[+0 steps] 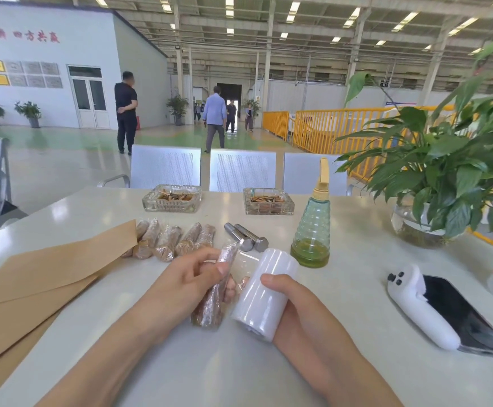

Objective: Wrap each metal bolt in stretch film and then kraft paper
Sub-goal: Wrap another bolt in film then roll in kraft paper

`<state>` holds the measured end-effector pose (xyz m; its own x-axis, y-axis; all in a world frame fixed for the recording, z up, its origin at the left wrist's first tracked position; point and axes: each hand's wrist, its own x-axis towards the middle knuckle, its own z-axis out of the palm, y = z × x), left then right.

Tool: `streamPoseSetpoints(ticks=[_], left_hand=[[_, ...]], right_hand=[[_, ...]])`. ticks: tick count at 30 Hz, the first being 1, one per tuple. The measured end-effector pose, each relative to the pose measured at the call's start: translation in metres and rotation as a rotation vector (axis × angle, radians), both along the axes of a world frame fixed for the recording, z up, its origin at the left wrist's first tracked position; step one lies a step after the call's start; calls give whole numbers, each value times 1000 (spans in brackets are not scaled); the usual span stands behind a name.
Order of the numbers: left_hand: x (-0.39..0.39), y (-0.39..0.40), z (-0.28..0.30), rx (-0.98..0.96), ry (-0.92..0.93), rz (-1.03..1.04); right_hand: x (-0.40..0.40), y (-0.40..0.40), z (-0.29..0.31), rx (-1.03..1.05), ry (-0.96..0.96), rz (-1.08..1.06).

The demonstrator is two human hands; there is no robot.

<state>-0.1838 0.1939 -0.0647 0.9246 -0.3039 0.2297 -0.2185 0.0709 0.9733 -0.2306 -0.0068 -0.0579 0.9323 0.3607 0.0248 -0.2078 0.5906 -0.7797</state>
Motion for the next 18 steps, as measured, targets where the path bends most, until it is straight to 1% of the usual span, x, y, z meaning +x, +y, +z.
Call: streamPoseSetpoints(ticks=[2,5,7,9,12,18], left_hand=[[1,-2,1,-1,-2,46],[3,-7,0,85,-69,161],[3,-9,-2,163,-173,206],[2,-11,-7,295,-298,248],[1,-12,-11,407,-395,307],[-4,-18,-7,383,-404,368]], right_hand=[[0,-1,0,4,6,5],[-1,0,0,6,15,32],[-3,3,0,-24,-2,67],[-3,5,-2,-45,-7,77],[-2,5,-2,-47,4,79],[-1,8,-1,-43,-13,98]])
